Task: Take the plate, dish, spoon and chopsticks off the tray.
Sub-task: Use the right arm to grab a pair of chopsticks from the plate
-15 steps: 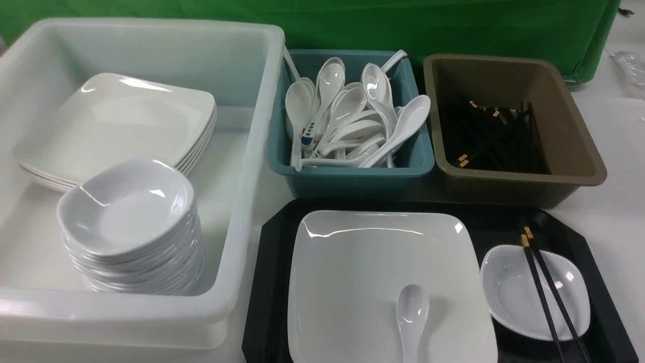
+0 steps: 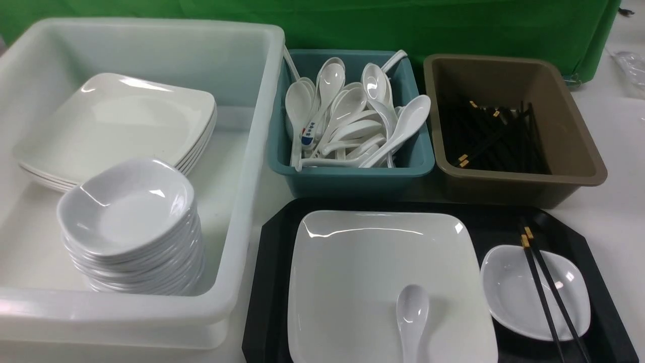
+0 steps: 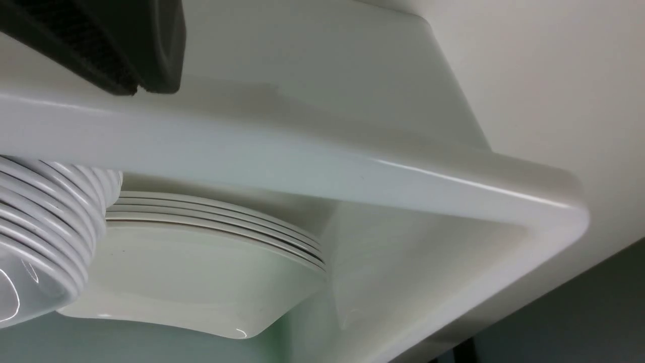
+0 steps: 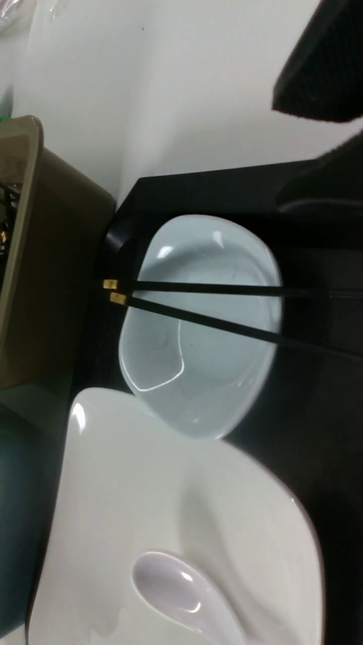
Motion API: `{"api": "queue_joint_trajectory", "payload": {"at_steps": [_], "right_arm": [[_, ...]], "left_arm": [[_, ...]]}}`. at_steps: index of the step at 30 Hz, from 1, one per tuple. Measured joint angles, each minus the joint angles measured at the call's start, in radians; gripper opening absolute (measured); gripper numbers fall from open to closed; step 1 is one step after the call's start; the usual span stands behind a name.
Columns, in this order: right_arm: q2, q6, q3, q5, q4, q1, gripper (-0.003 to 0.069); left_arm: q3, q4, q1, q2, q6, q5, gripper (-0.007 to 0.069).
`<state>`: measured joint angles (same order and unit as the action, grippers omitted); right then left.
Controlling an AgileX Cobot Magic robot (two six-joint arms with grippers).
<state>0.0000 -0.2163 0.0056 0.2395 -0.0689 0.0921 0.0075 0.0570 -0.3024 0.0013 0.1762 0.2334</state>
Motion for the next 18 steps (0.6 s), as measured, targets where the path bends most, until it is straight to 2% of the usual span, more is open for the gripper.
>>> {"api": "queue_joint_trajectory", "payload": {"at_steps": [5, 10, 12, 15, 18], "right_arm": [[0.000, 0.000, 0.000, 0.000, 0.000, 0.000, 0.0244], [0.000, 0.000, 0.000, 0.000, 0.000, 0.000, 0.0244], [0.000, 0.000, 0.000, 0.000, 0.000, 0.000, 0.0244], [0.000, 0.000, 0.000, 0.000, 0.000, 0.000, 0.0244], [0.000, 0.000, 0.000, 0.000, 0.000, 0.000, 0.0244]], "left_arm": [[0.000, 0.001, 0.000, 0.000, -0.001, -0.006, 0.0018], [0.000, 0.348, 0.000, 0.000, -0.176, -0.156, 0.0018], [0.000, 0.437, 0.000, 0.000, -0.213, -0.219, 0.0018], [0.000, 0.506, 0.000, 0.000, -0.237, -0.293, 0.0018], [0.000, 0.521, 0.001, 0.000, -0.276, -0.321, 0.0018]]}}
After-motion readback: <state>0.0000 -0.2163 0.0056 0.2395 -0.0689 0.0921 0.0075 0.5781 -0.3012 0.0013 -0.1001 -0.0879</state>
